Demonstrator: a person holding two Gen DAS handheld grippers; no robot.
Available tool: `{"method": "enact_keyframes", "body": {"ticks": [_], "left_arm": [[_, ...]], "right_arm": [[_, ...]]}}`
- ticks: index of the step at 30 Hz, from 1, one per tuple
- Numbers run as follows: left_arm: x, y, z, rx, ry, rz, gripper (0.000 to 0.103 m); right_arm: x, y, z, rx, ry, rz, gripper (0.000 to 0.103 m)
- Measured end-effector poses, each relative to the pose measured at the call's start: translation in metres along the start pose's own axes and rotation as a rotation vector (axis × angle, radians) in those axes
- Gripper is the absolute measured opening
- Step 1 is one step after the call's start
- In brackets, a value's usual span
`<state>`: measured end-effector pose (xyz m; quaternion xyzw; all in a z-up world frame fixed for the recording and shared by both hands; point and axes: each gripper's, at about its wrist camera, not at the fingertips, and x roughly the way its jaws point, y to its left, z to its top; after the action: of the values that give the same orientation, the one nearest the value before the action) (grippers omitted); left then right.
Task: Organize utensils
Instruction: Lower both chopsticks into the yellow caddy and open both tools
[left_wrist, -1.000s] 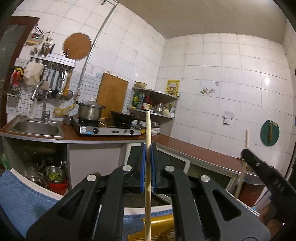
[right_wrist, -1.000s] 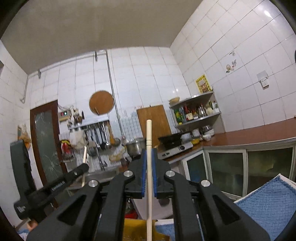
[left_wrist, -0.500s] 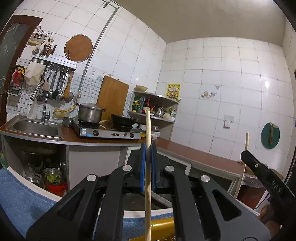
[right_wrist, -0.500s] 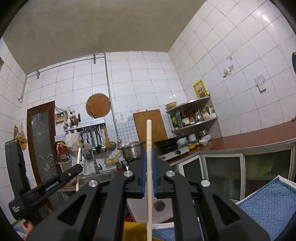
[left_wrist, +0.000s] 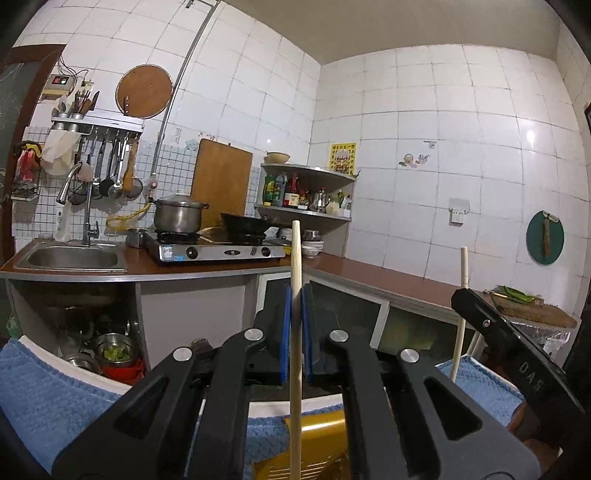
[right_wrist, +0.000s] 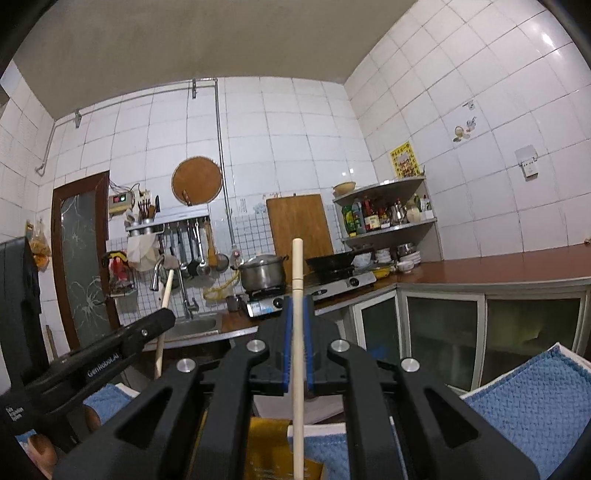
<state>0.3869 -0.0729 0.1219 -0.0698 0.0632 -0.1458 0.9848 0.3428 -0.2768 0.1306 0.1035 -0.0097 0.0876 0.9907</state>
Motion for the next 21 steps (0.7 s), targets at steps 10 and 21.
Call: {"method": "enact_keyframes", "body": {"ticks": [10,21], "left_arm": [[-0.02,-0.005,-0.015,0.064,0.083,0.046,0.004],[-0.039,0.004,-0.047,0.081,0.194,0.088,0.005]], "right_arm": [[-0.013,0.002,-0.019,-0.043,0.093,-0.025,0.006],[-0.028,0.001,-0.046,-0.064,0.19,-0.031,0.006]]}}
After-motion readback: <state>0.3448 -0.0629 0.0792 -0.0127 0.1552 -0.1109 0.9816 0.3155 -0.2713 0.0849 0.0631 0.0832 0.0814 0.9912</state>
